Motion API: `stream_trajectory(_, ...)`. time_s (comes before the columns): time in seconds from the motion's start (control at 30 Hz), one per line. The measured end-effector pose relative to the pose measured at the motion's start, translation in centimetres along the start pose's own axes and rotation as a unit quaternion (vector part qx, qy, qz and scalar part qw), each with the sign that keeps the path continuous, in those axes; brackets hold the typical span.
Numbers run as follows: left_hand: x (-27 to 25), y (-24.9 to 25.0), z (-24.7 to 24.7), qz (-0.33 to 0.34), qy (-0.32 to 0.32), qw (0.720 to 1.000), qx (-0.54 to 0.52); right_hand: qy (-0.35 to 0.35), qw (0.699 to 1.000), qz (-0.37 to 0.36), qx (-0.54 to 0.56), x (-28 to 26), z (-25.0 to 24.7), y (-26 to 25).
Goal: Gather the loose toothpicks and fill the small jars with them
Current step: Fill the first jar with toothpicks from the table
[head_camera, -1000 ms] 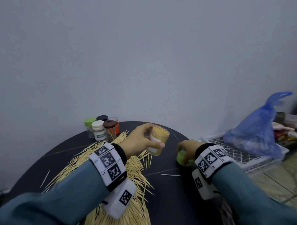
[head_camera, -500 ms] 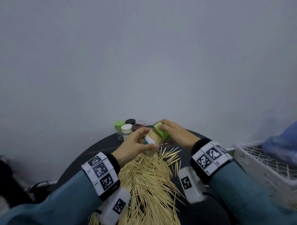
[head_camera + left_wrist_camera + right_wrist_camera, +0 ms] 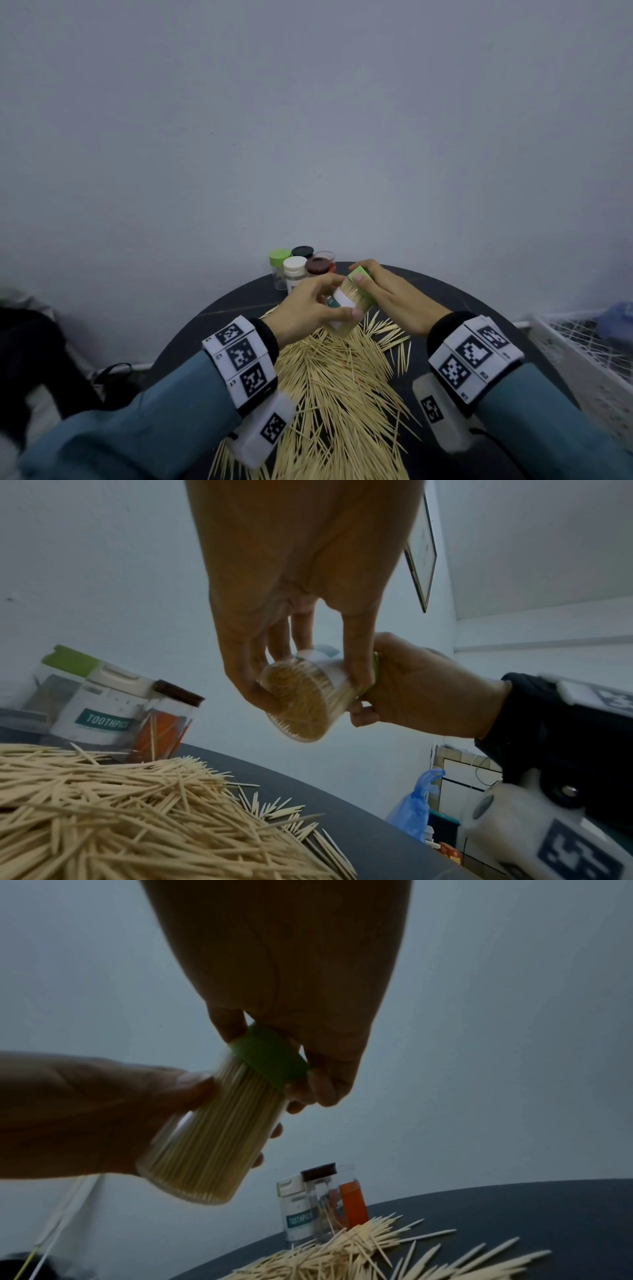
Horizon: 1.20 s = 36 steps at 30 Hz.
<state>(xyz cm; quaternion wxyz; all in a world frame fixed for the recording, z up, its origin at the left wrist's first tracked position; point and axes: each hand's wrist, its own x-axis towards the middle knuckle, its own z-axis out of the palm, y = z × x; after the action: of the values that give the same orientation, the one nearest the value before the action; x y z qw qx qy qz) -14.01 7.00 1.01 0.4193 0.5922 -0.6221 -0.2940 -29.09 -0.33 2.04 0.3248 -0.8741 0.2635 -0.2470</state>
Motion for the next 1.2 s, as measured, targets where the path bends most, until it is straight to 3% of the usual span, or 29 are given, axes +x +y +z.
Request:
stream_trajectory(0.63,0.4,-0.7,-0.3,0.011,-0.031,0.999,0.018,-0.019,1.000,0.017,0.014,-0.4,-0.2,-0.1)
stream_trajectory(0.87,0.5,-0.6,0.4,0.022,0.011,0.999,0.029,0.000,1.000,0.026,0.014,-0.1,0.3,0.2)
stream_trajectory(1.2,0.5,0.3,1.5,0.044,0.095,0.982,0.158,0.031,0.998,0.060,0.007,0.4,0.8,0.2)
